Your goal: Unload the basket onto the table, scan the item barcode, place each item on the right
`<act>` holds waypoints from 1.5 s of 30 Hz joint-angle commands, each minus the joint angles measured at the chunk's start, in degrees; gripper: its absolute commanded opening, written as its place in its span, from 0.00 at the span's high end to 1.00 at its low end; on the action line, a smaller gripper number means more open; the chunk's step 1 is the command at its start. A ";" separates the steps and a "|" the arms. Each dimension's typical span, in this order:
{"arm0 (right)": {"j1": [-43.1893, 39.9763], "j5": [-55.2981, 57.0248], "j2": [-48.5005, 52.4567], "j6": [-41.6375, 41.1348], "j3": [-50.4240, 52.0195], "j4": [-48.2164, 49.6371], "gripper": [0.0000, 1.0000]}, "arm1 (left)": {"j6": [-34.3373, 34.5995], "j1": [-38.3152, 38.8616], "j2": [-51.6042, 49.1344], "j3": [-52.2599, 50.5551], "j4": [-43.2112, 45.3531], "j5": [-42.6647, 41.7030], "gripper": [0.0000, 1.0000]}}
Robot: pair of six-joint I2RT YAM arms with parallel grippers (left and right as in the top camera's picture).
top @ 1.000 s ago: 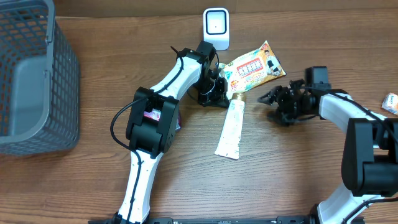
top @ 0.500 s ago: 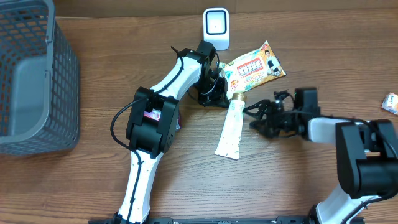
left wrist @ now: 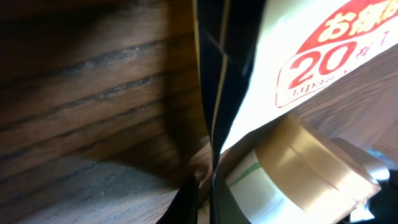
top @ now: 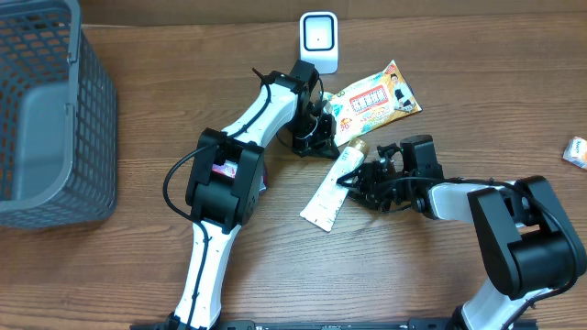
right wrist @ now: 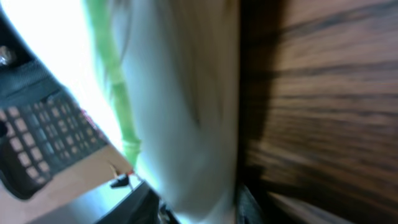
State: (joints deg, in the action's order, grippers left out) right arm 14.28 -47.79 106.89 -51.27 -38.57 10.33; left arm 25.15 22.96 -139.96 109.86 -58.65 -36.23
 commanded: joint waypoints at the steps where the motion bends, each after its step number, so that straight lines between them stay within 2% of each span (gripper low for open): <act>1: 0.17 6.21 0.17 -1.09 0.70 -0.07 0.68 | 0.17 0.70 -4.09 -2.03 0.15 6.16 0.96; 7: 0.17 7.93 0.17 -0.98 0.70 2.99 0.95 | 0.17 0.70 -4.09 -2.03 0.02 6.19 0.96; 11: 0.24 7.91 0.17 0.83 0.70 5.90 0.96 | 0.20 0.70 -4.09 -2.03 0.02 6.16 0.96; 15: 0.22 5.51 0.17 6.23 0.68 5.77 0.96 | 0.17 0.70 -4.09 -2.03 0.00 6.19 0.95; 19: -0.20 -1.79 0.17 14.88 0.68 6.23 0.96 | 0.17 0.70 -4.09 -2.03 0.00 6.19 0.80; 21: -0.68 -6.23 0.17 18.18 0.68 7.41 0.96 | 0.17 0.70 -4.09 -2.03 0.02 6.21 0.64; 24: -1.64 -11.52 0.17 21.40 0.68 8.59 0.96 | 0.17 0.70 -4.09 -2.03 0.07 6.38 0.61; 26: -2.21 -12.41 0.17 22.47 0.68 8.50 0.96 | 0.17 0.68 -4.09 -2.03 0.07 6.40 0.40; 27: -2.49 -13.09 0.17 23.30 0.68 8.50 0.96 | 0.17 0.68 -4.09 -2.03 0.07 6.40 0.25; 29: -3.13 -14.80 0.17 24.90 0.68 8.52 0.96 | 0.17 0.68 -4.09 -2.03 0.07 6.38 0.00; 38: -3.93 -25.03 0.17 27.98 0.68 13.57 0.96 | 0.20 0.68 -4.09 -2.03 0.81 6.38 0.00; 45: -3.96 -26.29 0.17 27.98 0.68 14.47 0.96 | 0.20 0.24 -4.09 -2.03 2.05 6.32 0.00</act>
State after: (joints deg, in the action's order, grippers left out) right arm 10.17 -69.30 107.55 -25.15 -37.10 23.57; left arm 26.50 22.41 -137.95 111.31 -58.02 -37.10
